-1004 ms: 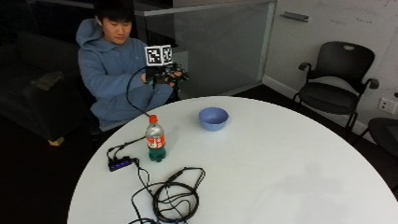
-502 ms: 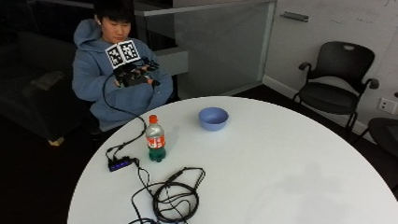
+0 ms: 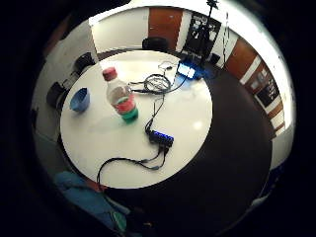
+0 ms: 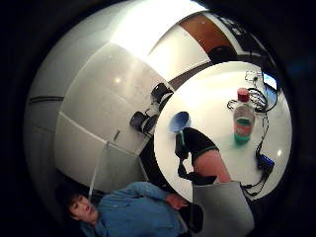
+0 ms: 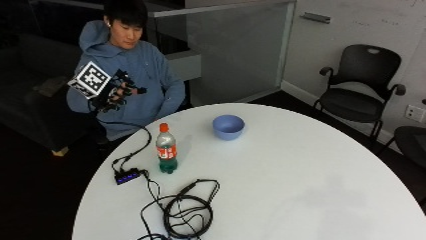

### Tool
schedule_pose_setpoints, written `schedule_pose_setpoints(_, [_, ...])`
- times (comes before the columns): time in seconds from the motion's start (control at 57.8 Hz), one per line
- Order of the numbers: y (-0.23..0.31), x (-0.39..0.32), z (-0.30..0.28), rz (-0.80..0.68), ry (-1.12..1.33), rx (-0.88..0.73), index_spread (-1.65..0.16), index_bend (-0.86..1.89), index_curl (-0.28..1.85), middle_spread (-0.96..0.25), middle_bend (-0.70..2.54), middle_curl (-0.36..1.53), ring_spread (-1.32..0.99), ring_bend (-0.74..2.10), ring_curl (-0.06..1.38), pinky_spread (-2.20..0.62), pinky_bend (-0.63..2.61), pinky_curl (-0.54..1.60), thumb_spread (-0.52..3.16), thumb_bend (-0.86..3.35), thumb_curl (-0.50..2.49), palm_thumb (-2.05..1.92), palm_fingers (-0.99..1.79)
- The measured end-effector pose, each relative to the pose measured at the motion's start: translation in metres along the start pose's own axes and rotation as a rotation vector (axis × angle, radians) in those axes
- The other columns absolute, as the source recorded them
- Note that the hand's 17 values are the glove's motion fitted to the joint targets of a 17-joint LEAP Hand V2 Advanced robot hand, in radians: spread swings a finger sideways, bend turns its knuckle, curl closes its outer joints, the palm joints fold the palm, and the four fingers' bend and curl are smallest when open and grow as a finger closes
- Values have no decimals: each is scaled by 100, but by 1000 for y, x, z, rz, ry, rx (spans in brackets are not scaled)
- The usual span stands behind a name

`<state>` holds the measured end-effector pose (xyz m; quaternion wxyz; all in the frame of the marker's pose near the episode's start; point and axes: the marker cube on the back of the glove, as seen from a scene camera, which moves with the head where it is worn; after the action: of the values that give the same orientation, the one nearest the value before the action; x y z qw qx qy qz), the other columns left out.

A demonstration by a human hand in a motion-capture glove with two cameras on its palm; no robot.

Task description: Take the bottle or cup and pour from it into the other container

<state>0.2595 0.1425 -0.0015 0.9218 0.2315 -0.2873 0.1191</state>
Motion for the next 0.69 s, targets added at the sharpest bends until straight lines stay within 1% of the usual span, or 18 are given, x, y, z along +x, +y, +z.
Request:
schedule_pose_setpoints(0.104, [-3, 29, -7, 28, -51, 15, -37, 15, 27, -1, 17, 27, 16, 43, 29, 26, 33, 35, 96, -3, 44, 68, 14])
schedule_pose_setpoints(0.19, [-3, 49, -12, 76, -106, -36, -37, 15, 27, -1, 18, 27, 16, 43, 29, 26, 33, 35, 95, -3, 44, 66, 14])
schedule_pose_setpoints(0.364, [-10, 87, -9, 133, -216, -57, -38, 15, 26, -1, 18, 27, 16, 44, 29, 27, 34, 36, 94, -3, 43, 65, 11])
schedule_pose_setpoints(0.45, [-18, 104, -4, 166, -238, -38, -38, 15, 26, -2, 18, 28, 16, 43, 29, 26, 34, 35, 94, -3, 43, 64, 9])
schedule_pose_setpoints(0.467, [-21, 108, -3, 167, -242, -19, -38, 14, 26, -2, 18, 28, 16, 43, 29, 26, 34, 36, 94, -4, 42, 63, 9])
schedule_pose_setpoints(0.519, [-37, 121, 4, 172, -245, 113, -38, 14, 26, -2, 18, 28, 16, 43, 29, 27, 35, 36, 94, -3, 42, 63, 8])
schedule_pose_setpoints(0.537, [-38, 124, 6, 176, -251, 114, -38, 14, 26, -2, 18, 28, 16, 43, 29, 27, 35, 36, 94, -3, 42, 63, 8])
schedule_pose_setpoints(0.606, [-28, 135, 9, 212, -288, -34, -38, 14, 25, -2, 18, 28, 16, 44, 29, 27, 35, 36, 94, -3, 42, 63, 6])
schedule_pose_setpoints(0.692, [-35, 147, 17, 248, -311, -47, -38, 14, 24, -2, 18, 28, 16, 44, 29, 27, 37, 36, 93, -4, 41, 61, 5])
